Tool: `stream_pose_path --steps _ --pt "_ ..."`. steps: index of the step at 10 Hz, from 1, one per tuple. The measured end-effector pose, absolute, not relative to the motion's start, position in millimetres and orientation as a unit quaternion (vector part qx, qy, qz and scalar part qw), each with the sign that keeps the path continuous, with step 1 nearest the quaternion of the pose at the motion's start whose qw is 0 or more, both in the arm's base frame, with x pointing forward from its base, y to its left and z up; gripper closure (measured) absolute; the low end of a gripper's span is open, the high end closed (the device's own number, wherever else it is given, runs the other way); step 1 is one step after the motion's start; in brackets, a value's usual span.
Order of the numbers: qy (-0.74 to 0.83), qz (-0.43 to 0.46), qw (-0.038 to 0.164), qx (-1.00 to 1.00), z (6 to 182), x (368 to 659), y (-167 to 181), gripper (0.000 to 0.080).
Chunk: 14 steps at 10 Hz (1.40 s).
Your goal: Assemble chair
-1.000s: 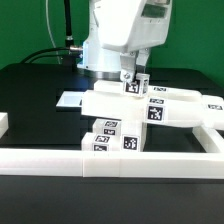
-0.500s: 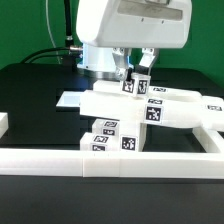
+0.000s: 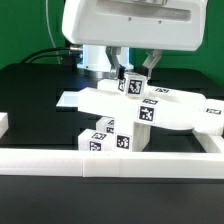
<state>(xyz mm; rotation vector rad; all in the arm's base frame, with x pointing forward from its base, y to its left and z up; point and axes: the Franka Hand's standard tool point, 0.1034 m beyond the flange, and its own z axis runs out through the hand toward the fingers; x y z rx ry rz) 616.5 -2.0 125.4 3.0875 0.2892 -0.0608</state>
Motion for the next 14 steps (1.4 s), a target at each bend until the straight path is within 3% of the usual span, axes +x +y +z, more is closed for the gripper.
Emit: stream_pose_path --steps 4,8,14 --pt "-0.046 -0.014 0.02 0.999 125.4 617.3 -0.5 0.0515" --pt "-0.218 -0.014 -0.019 0.976 124.6 617.7 -2.6 0.0515" --pt "-0.404 -0.017 -0.015 0.914 124.6 617.6 -3.1 0.0515"
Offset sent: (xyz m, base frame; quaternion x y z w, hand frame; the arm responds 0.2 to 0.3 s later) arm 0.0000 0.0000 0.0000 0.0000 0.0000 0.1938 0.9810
